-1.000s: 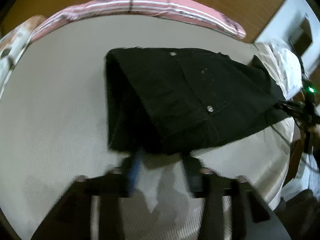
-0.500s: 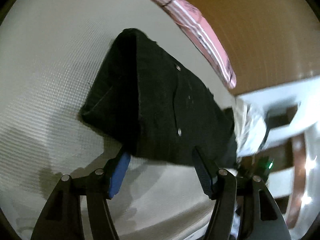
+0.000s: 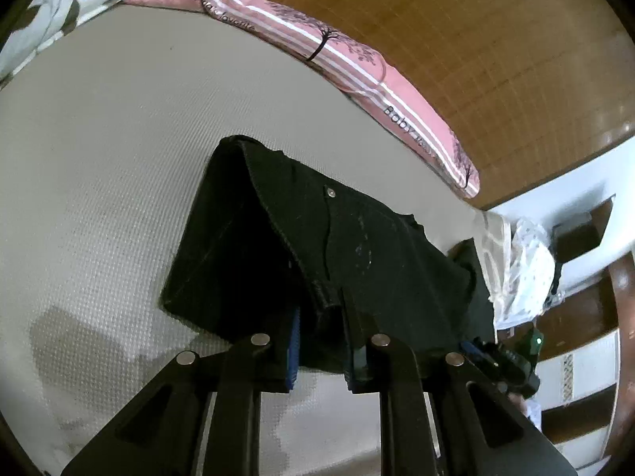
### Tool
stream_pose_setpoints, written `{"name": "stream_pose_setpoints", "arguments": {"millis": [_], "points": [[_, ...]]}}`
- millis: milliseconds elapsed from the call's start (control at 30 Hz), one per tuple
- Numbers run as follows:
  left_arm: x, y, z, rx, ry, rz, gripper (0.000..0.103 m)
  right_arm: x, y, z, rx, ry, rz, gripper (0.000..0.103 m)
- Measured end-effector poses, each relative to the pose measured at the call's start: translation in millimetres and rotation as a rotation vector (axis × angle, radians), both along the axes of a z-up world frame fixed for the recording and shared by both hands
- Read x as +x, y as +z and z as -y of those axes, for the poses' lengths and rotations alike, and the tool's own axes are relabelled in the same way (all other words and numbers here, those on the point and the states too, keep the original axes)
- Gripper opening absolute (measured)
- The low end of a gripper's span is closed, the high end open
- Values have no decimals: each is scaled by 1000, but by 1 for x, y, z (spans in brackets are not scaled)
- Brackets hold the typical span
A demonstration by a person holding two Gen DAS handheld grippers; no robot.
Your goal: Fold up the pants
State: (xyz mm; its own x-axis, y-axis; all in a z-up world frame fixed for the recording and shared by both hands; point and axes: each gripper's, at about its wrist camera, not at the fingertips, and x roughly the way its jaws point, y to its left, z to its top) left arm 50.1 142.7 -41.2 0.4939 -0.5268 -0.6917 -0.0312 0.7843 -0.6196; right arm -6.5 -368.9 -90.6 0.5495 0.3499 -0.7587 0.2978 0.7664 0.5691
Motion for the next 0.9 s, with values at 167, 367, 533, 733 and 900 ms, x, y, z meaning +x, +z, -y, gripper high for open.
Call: {"name": "stream_pose_setpoints", "arguments": {"millis": [167,367,533,733,900], "points": [[0,-6,-5,22,8,-22,18,12,-14,19,110,-108,11,31],[2,-11,-6,55,-3,-43,18,27,-20,30,124,-185,12,7],[10,6,-12,119,-37,-4,18,14,10,22,-17,-166,39,5],[16,6,-19,236,-89,15,18,-18,25,1,-130,-100,4,5],[12,-26,-14,349,-105,-44,17,-32,-9,1,-92,-98,-51,4]]}}
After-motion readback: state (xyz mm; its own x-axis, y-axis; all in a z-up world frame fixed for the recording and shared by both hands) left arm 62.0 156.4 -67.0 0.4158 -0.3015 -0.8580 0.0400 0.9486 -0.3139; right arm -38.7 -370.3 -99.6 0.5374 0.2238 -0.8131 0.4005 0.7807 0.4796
